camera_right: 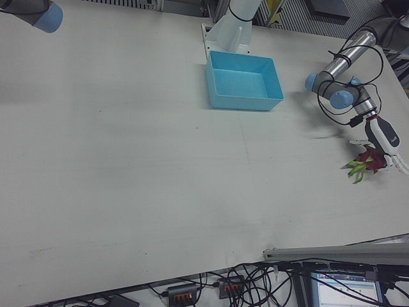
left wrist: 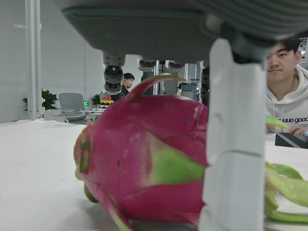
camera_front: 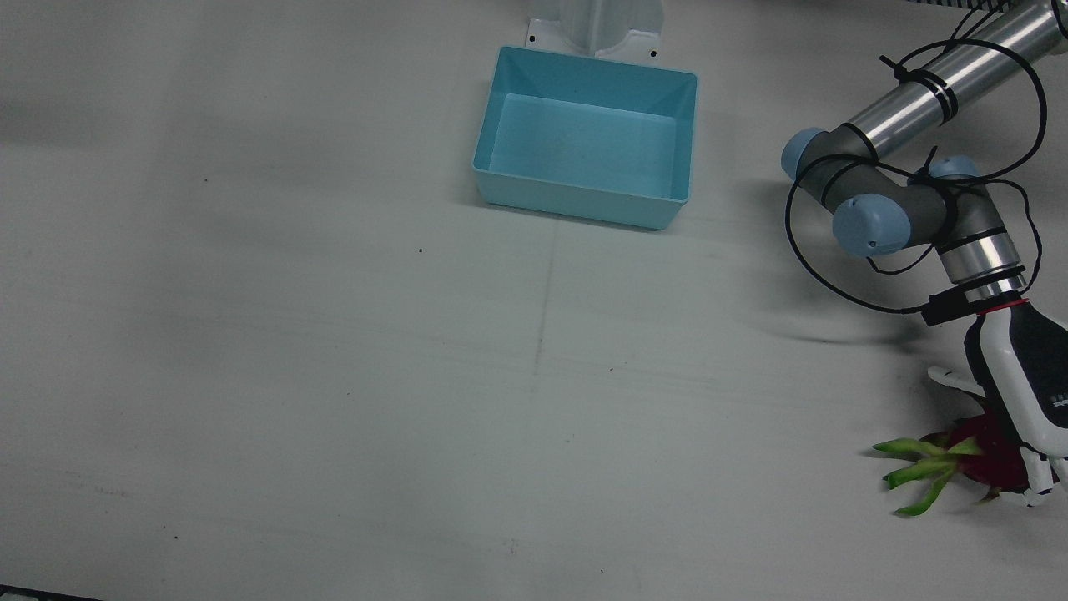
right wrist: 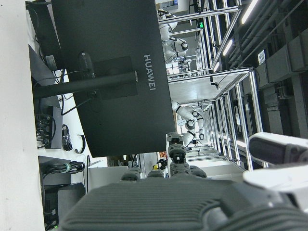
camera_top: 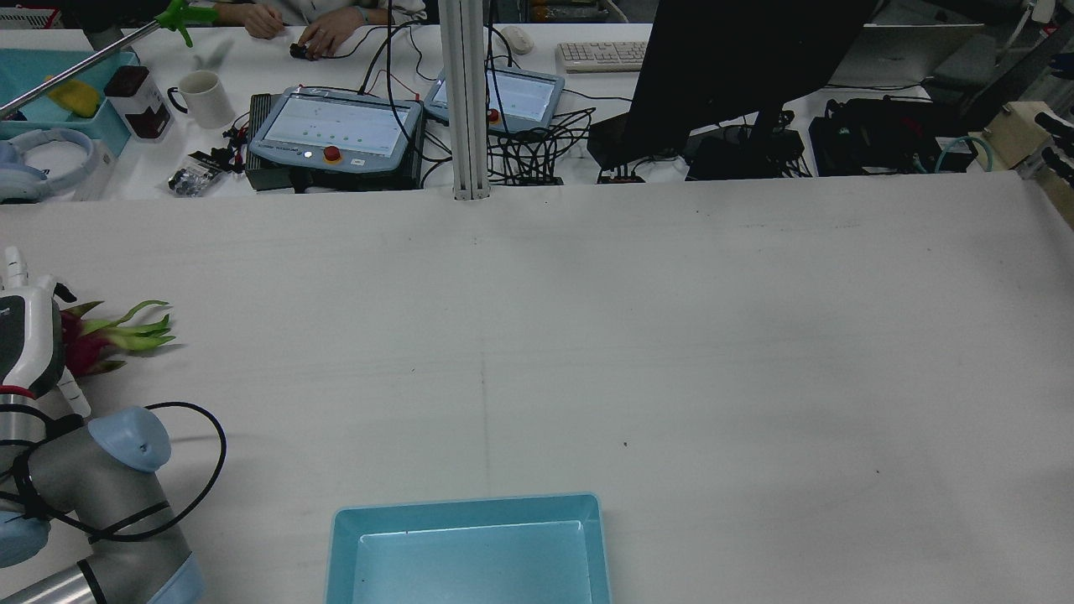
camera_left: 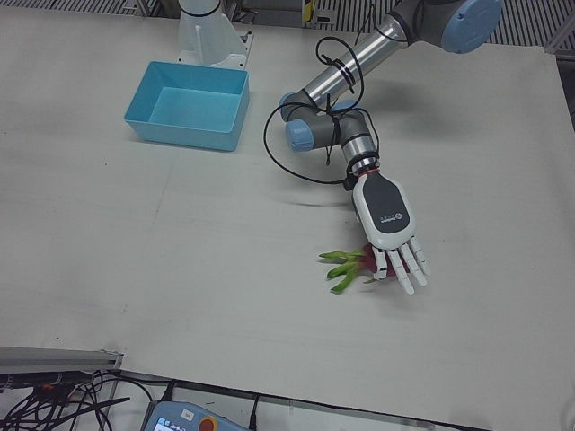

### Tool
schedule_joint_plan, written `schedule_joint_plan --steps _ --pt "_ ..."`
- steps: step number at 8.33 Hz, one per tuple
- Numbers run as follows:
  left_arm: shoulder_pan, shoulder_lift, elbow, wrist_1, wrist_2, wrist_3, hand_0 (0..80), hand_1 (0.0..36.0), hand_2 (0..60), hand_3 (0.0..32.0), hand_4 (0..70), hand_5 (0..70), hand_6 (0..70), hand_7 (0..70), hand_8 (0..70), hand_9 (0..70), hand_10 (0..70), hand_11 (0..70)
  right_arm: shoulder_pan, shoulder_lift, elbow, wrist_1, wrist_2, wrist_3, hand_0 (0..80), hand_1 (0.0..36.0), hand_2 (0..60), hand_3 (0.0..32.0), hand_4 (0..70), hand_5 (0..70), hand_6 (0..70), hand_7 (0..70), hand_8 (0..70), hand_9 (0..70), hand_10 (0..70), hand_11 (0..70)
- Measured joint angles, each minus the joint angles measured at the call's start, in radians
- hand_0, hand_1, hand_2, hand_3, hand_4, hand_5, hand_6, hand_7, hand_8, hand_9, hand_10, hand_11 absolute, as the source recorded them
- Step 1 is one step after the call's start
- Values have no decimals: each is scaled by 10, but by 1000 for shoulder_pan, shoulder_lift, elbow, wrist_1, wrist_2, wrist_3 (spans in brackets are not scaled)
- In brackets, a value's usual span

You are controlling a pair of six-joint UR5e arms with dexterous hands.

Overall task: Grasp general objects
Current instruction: 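Lower the left hand around the dragon fruit and position fingers, then close the left hand fingers to grasp the dragon fruit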

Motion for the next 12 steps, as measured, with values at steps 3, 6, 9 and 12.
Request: schedule_joint_plan --steps 3,6,9,12 --pt "-32 -6 5 -51 -25 54 800 360 276 82 0 0 0 0 41 0 0 46 -1 0 0 0 0 0 0 0 0 0 0 0 0 0 0 0 0 0" --pt "-66 -8 9 -142 -26 163 800 360 272 64 0 0 0 0 38 0 2 50 -1 0 0 0 0 0 0 0 0 0 0 0 0 0 0 0 0 0" --pt "-61 -1 43 -177 -22 177 800 360 282 46 6 7 0 0 36 0 4 54 0 0 0 0 0 0 0 0 0 0 0 0 0 0 0 0 0 0" --pt "-57 2 61 -191 -22 176 800 360 289 8 25 28 0 0 34 0 7 57 0 0 0 0 0 0 0 0 0 0 0 0 0 0 0 0 0 0"
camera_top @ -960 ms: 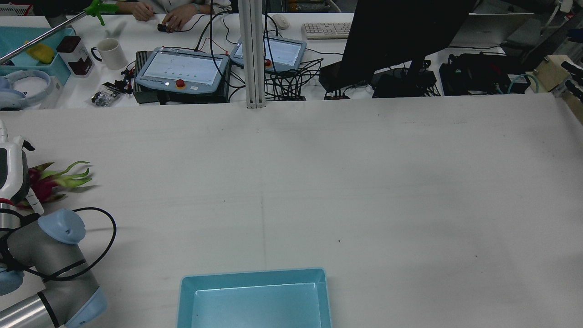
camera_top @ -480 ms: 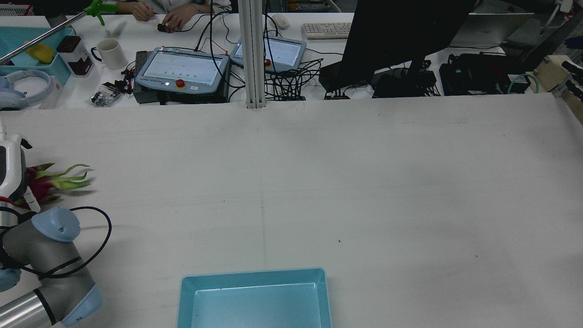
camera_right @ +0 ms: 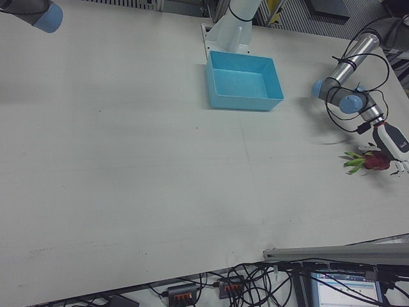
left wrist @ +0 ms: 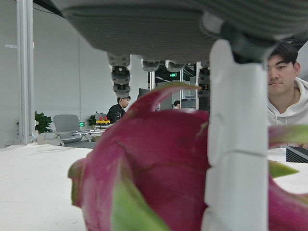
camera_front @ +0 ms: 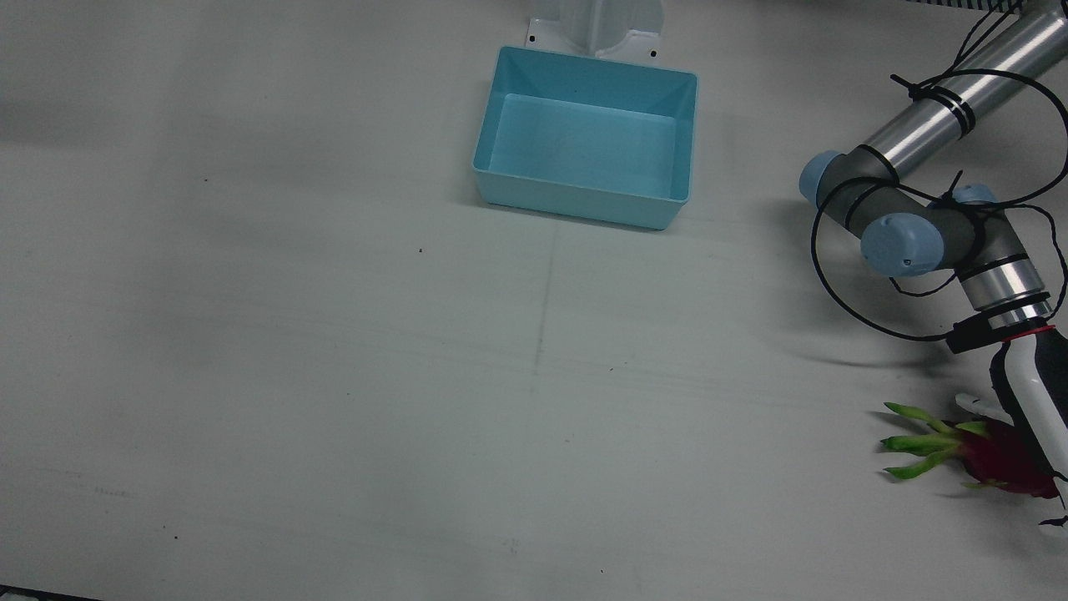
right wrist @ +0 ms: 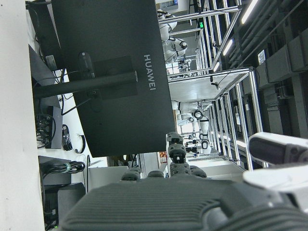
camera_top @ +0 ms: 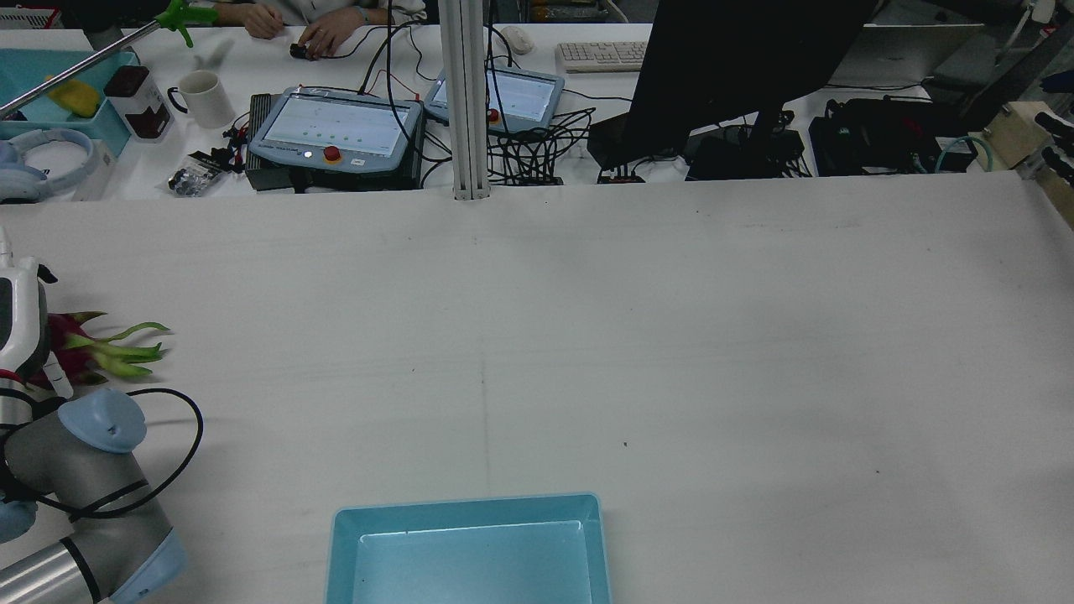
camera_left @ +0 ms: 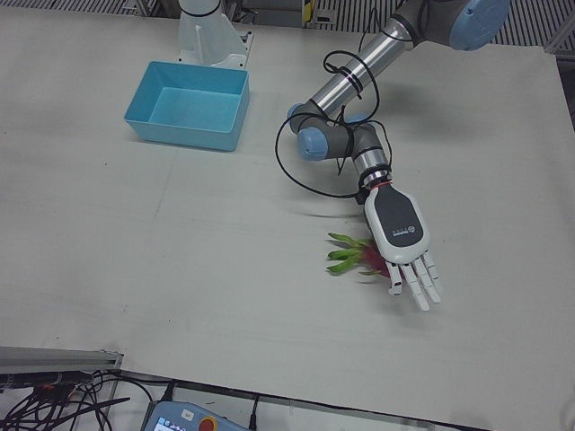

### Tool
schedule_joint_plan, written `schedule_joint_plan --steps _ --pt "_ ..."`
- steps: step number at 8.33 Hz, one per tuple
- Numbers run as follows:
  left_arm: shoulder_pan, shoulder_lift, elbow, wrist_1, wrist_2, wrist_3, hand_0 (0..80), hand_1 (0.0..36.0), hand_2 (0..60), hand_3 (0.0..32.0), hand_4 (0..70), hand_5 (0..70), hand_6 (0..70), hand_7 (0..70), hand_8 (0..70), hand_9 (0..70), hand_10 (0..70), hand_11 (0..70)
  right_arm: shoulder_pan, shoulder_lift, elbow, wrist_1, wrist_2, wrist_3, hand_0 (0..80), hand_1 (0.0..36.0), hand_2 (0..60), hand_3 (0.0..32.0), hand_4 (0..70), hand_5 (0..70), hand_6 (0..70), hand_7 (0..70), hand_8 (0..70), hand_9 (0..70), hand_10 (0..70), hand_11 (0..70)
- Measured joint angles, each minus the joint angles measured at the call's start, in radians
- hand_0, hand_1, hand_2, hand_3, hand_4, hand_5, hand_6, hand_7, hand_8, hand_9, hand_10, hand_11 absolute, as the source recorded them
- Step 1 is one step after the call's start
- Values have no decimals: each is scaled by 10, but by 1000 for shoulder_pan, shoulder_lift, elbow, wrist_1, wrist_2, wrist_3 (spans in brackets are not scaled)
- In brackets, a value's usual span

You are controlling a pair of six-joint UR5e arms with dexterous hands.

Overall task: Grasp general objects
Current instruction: 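Close the left hand fingers to grasp the dragon fruit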

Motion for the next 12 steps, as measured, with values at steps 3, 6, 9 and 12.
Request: schedule_joint_plan --steps 3,6,9,12 --pt "19 14 4 -8 0 1 800 360 310 0 42 62 1 0 37 0 8 56 0 0 0 0 0 0 0 0 0 0 0 0 0 0 0 0 0 0" --pt "30 43 3 -10 1 0 800 360 456 0 74 122 24 0 38 0 14 64 0 0 0 0 0 0 0 0 0 0 0 0 0 0 0 0 0 0" --pt "31 45 7 -11 2 1 800 360 600 0 133 186 104 34 64 30 38 100 -1 1 -1 0 0 0 0 0 0 0 0 0 0 0 0 0 0 0" --pt "30 45 25 -25 2 4 638 360 600 0 268 395 205 143 123 112 86 164 -2 1 -1 0 0 0 0 0 0 0 0 0 0 0 0 0 0 0"
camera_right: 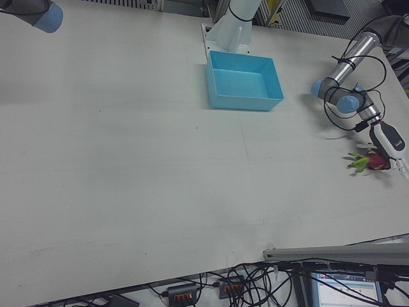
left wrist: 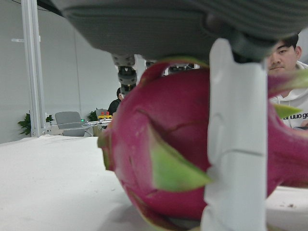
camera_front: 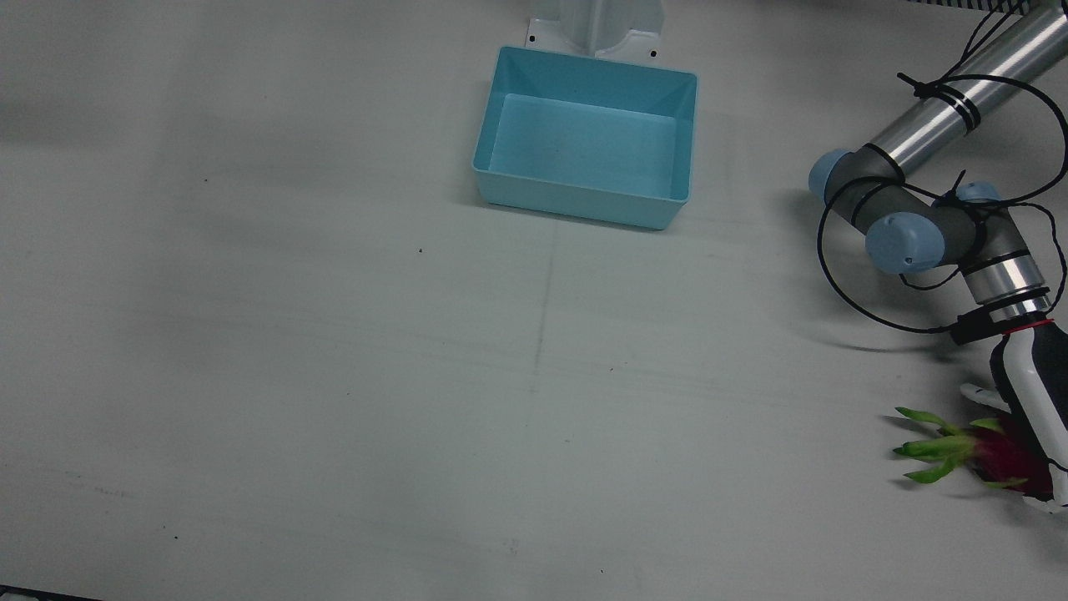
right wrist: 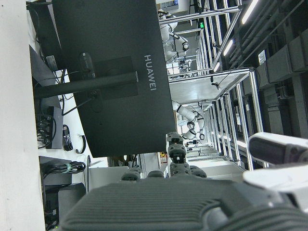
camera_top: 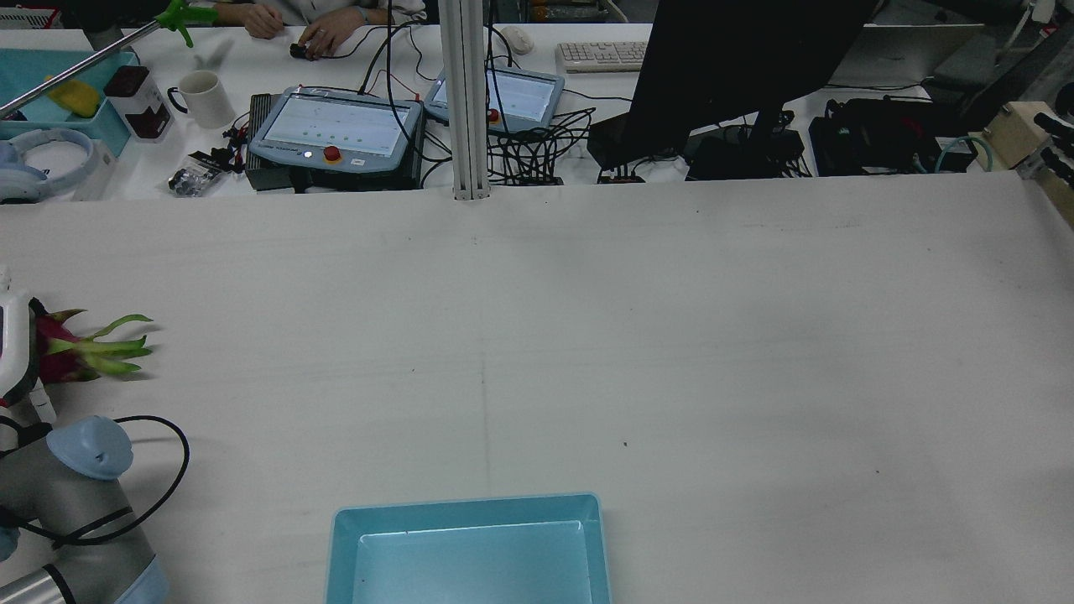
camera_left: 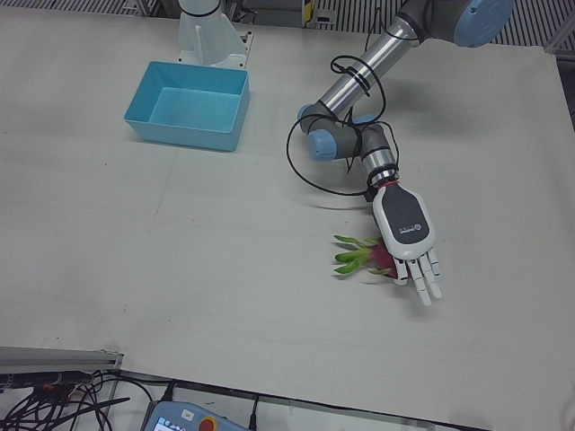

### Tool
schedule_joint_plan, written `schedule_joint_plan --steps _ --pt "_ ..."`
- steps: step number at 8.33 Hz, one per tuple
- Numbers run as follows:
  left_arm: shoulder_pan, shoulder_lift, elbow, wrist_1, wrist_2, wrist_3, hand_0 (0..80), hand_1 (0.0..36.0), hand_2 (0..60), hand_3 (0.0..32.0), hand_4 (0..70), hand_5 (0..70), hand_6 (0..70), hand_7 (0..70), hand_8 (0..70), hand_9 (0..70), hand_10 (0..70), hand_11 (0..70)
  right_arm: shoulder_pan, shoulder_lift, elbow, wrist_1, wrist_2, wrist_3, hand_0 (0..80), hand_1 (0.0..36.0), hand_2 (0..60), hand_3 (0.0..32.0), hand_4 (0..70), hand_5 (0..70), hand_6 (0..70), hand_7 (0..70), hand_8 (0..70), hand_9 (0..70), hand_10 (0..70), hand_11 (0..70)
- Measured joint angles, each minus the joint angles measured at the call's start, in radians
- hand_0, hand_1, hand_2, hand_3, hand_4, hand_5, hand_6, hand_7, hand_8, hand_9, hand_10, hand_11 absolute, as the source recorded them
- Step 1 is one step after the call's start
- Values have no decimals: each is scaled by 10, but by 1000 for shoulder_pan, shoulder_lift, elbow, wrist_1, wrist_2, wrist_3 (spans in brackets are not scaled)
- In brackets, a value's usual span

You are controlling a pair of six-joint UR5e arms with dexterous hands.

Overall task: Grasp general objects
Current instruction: 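Close the left hand fingers to grasp the dragon fruit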

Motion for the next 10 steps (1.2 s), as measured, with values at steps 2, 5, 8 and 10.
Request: schedule_joint_plan --steps 2,5,8,10 --pt "-1 -1 21 -12 0 7 472 360 600 0 324 503 323 259 201 223 143 228 0 1 0 0 0 0 0 0 0 0 0 0 0 0 0 0 0 0" --pt "-5 -2 27 -22 0 25 450 360 600 0 357 700 640 654 440 555 513 700 0 0 0 0 0 0 0 0 0 0 0 0 0 0 0 0 0 0" --pt "-16 -3 6 3 -1 12 481 360 600 0 414 700 700 700 665 700 700 700 0 0 1 0 0 0 0 0 0 0 0 0 0 0 0 0 0 0" --pt "-55 -1 -63 65 -4 -8 569 360 600 0 414 700 700 700 700 700 700 700 0 0 2 -1 -1 0 0 0 0 0 0 0 0 0 0 0 0 0"
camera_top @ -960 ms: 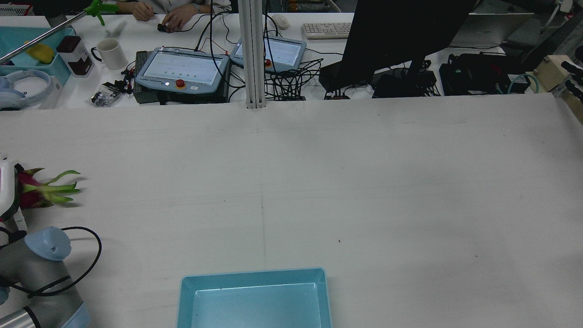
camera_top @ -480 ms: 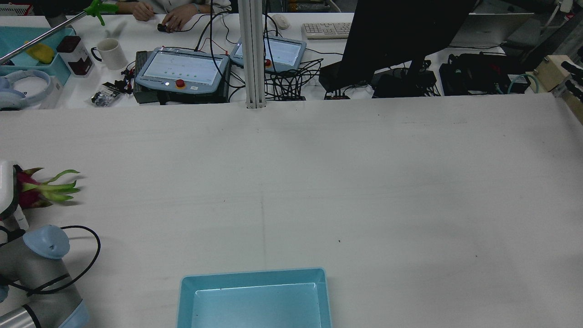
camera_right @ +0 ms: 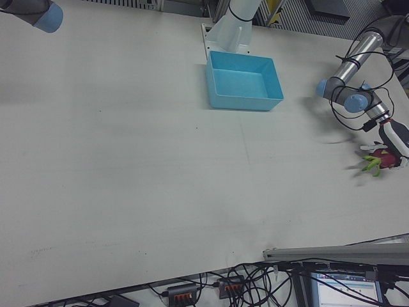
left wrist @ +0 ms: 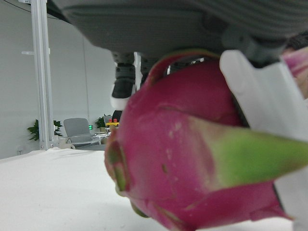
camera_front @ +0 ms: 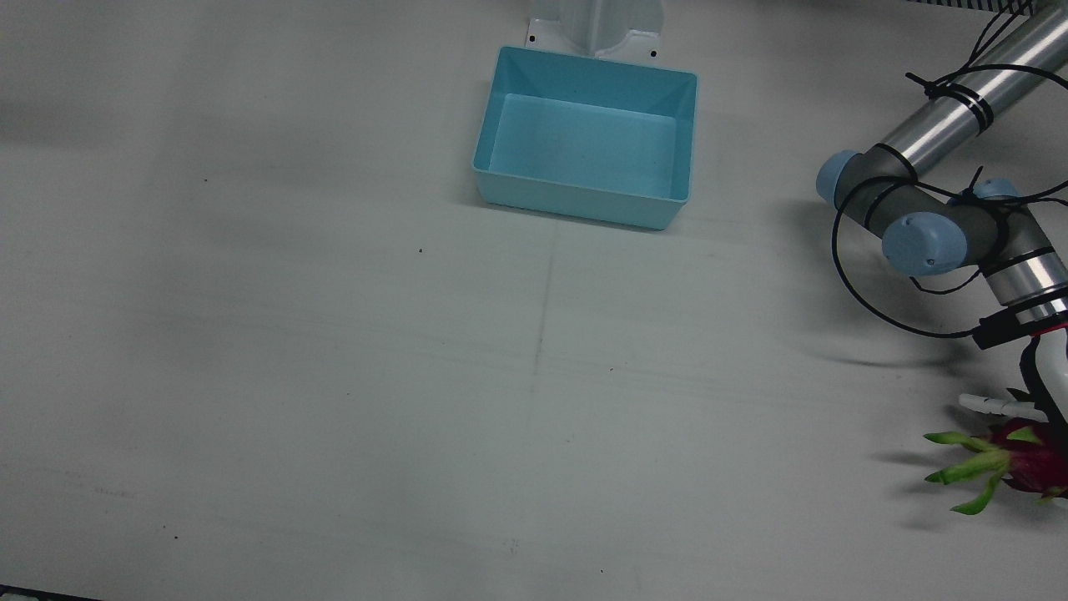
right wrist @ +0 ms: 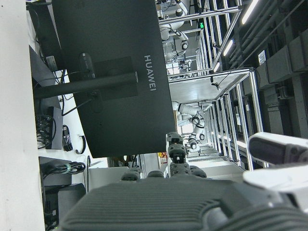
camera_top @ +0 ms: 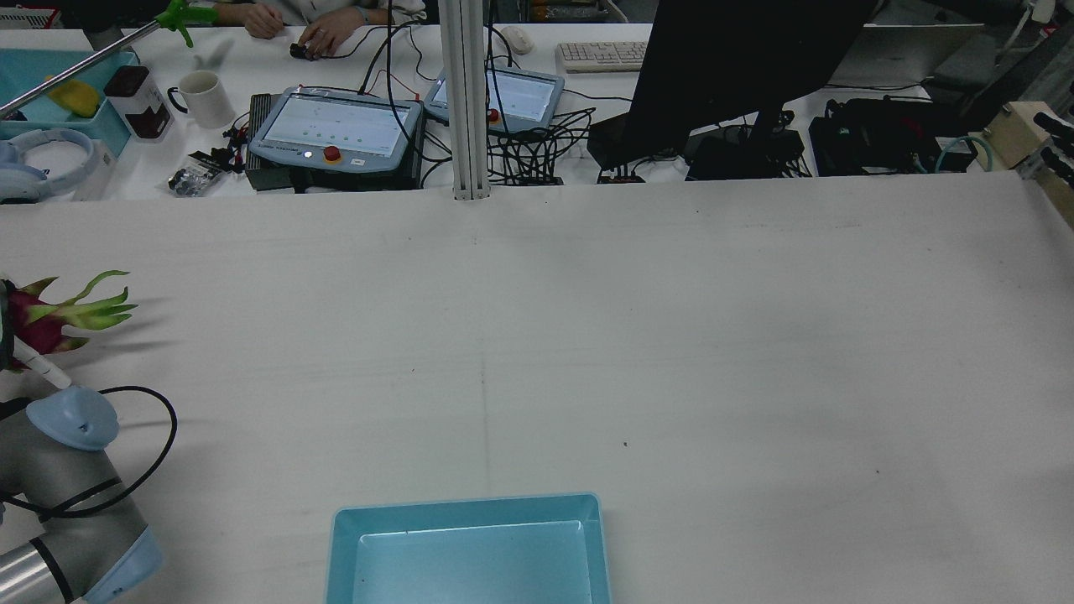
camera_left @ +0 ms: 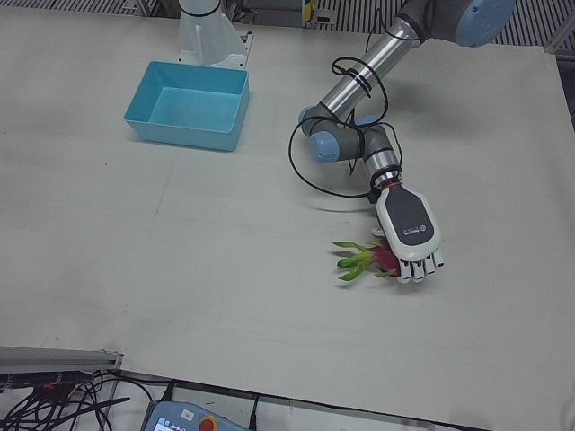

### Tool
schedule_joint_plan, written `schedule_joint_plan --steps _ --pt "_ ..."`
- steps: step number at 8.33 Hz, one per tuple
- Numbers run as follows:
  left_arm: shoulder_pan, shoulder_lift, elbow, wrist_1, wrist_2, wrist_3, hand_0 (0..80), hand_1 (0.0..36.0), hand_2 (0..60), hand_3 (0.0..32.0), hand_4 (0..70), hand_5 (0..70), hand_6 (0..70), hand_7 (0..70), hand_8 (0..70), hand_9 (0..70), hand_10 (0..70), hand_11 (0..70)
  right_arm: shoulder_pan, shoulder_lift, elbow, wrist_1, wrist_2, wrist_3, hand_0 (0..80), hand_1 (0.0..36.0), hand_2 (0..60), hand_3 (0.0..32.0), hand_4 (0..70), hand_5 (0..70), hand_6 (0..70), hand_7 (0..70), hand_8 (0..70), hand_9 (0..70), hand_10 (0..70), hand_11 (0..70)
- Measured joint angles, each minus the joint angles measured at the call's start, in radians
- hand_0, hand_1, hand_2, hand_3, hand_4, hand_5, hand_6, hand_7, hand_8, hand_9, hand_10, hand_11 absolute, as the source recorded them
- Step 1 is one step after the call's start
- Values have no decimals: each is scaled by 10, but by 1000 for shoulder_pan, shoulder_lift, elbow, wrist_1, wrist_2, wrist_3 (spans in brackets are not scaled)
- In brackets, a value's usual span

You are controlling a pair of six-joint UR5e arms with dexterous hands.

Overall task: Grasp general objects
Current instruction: 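Close the left hand fingers to grasp the dragon fruit, then lift the dragon fruit off the table with the left hand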

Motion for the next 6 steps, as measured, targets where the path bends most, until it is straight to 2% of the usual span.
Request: schedule_joint_plan --steps 1,2,4,6 --pt "-12 0 -18 15 -1 -5 622 360 600 0 435 700 700 700 700 700 700 700 0 0 0 0 0 0 0 0 0 0 0 0 0 0 0 0 0 0" --pt "-18 0 -35 28 -1 -10 800 360 600 0 504 700 700 700 700 700 700 700 1 -1 0 0 0 -1 0 0 0 0 0 0 0 0 0 0 0 0" --pt "-45 1 -117 74 1 -21 768 360 600 0 543 700 700 700 700 700 700 700 1 -1 0 0 0 0 0 0 0 0 0 0 0 0 0 0 0 0" --pt "-65 2 -283 141 17 -24 800 352 600 0 669 700 700 700 700 700 700 700 1 -1 2 0 0 0 0 0 0 0 0 0 0 0 0 0 0 0"
